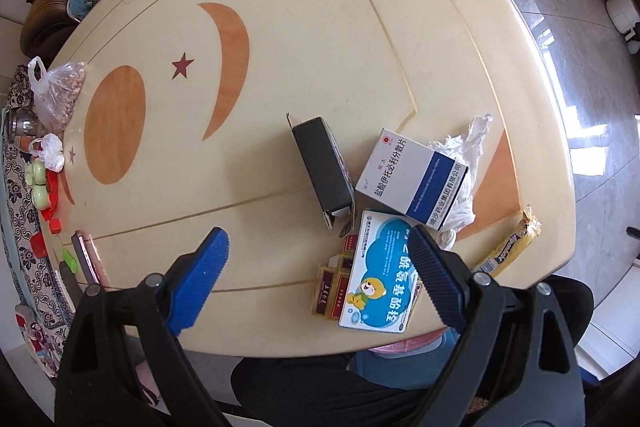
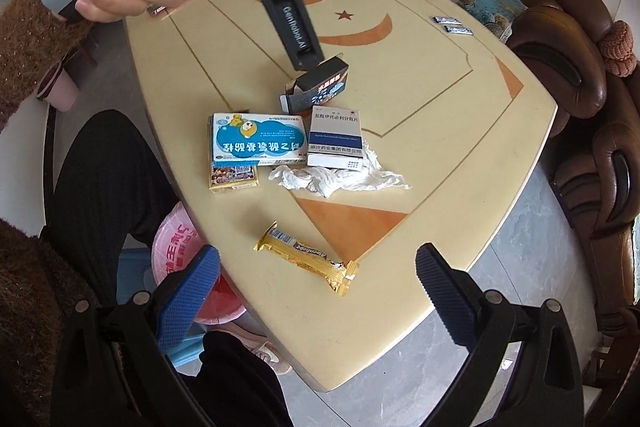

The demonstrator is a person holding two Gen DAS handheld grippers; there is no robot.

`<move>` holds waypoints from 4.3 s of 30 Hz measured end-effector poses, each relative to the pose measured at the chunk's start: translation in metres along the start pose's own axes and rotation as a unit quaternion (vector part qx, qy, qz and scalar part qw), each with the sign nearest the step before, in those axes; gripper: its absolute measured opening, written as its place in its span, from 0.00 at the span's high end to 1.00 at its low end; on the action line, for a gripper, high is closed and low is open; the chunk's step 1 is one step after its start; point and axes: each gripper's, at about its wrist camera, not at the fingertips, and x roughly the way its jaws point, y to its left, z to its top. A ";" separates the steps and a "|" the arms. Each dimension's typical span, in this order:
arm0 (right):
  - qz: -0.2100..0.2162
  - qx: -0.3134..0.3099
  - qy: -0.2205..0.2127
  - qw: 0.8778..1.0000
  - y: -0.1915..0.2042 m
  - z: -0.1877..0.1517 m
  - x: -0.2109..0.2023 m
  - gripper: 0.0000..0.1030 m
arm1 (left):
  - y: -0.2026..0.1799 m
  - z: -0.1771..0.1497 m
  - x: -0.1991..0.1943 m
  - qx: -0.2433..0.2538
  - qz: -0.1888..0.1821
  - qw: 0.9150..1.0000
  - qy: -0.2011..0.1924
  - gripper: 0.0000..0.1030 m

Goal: Collect trash
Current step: 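Raise both tools from the bin back toward the table, then grasp the black box with the left tool while the right tool approaches the yellow snack bar, then lift the black box with the left tool while the right tool grasps the yellow snack bar, then carry the black box and snack bar down over the pink bin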

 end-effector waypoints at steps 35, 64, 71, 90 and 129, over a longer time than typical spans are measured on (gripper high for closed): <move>0.045 -0.156 0.113 0.980 0.006 -0.008 0.146 0.36 | 0.017 0.046 0.106 -0.027 -0.069 0.994 0.077 0.54; 0.018 0.075 0.074 0.994 -0.010 -0.002 0.118 0.83 | 0.006 0.015 0.080 -0.028 -0.072 0.996 0.039 0.74; -0.007 0.109 0.056 0.992 -0.006 0.001 0.100 0.83 | 0.001 0.000 0.061 -0.029 -0.067 0.997 0.018 0.74; -0.063 0.169 0.011 0.983 0.022 0.005 0.011 0.83 | -0.003 -0.121 -0.045 0.004 -0.045 0.997 -0.068 0.74; -0.045 0.166 -0.023 0.985 0.189 -0.050 -0.011 0.83 | -0.059 -0.323 0.000 0.058 -0.078 0.990 -0.102 0.74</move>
